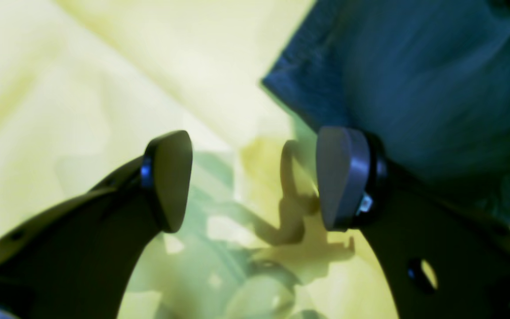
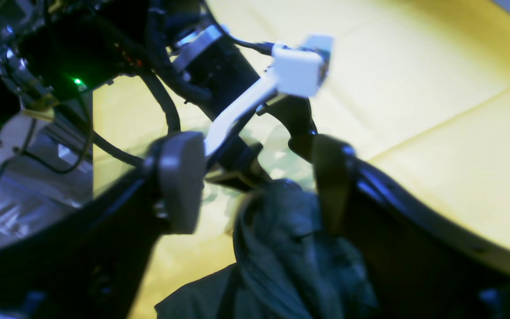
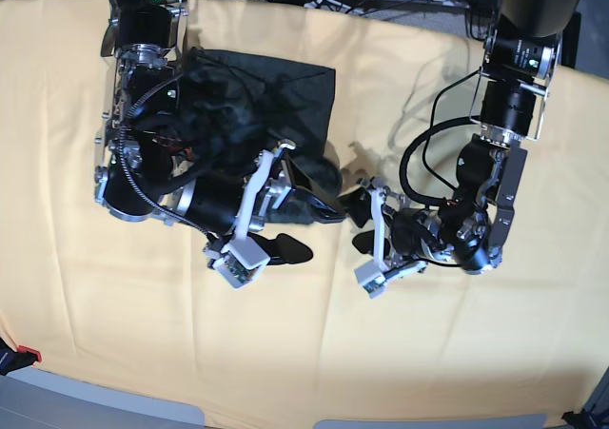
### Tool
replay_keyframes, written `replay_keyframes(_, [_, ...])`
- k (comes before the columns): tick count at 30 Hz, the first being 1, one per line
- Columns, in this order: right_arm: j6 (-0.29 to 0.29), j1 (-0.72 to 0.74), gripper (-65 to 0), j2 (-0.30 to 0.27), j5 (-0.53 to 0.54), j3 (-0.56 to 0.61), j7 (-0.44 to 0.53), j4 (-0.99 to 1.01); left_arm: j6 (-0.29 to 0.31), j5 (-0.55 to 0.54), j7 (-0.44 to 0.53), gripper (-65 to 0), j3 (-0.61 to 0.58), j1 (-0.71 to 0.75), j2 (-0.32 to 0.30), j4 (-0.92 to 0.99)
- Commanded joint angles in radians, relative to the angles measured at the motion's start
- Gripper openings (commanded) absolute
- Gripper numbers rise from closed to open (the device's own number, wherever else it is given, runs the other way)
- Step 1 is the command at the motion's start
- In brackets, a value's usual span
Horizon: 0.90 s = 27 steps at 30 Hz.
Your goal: Fold the T-shirt properly
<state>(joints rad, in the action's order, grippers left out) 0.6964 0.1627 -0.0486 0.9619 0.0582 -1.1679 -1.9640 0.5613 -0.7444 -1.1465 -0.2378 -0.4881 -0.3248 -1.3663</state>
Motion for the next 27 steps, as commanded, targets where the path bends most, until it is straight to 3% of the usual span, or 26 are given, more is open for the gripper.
replay_keyframes(1, [0.002,0.019,-22.3,-0.014,0.026,-0.02,0.016,-0.026,0.006,-0.016,0.021,-20.1,0.022,-0.03,-0.011,-0.014])
replay_keyframes(4, [0.002,0.018,-22.4,-0.053,0.042,-0.094,-0.005,-0.039,0.006,-0.02,0.021,-20.1,0.046,-0.031,-0.025,-0.014])
replay_keyframes(8, [0.002,0.001,-22.5,-0.13,0.171,-0.192,-0.108,-0.038,0.007,-0.04,0.02,-20.1,0.045,-0.03,-0.029,-0.014])
replay_keyframes(12, [0.002,-0.083,-23.2,-0.197,0.313,-0.206,-0.199,-0.038,0.007,-0.058,0.02,-20.1,0.044,-0.03,-0.029,-0.014])
replay_keyframes(15, [0.002,-0.137,-23.2,-0.222,0.336,-0.207,-0.228,-0.038,0.009,-0.089,0.016,-20.1,0.044,-0.03,-0.029,-0.014])
replay_keyframes(19, [0.002,-0.156,-23.2,-0.243,0.295,-0.262,-0.225,-0.038,0.12,-0.246,-0.043,-20.1,0.043,-0.034,-0.026,-0.014])
replay_keyframes(27, [0.002,-0.202,-23.2,-0.314,0.256,-0.307,-0.228,-0.038,0.137,-0.532,-0.161,-20.1,0.043,-0.037,-0.024,-0.014])
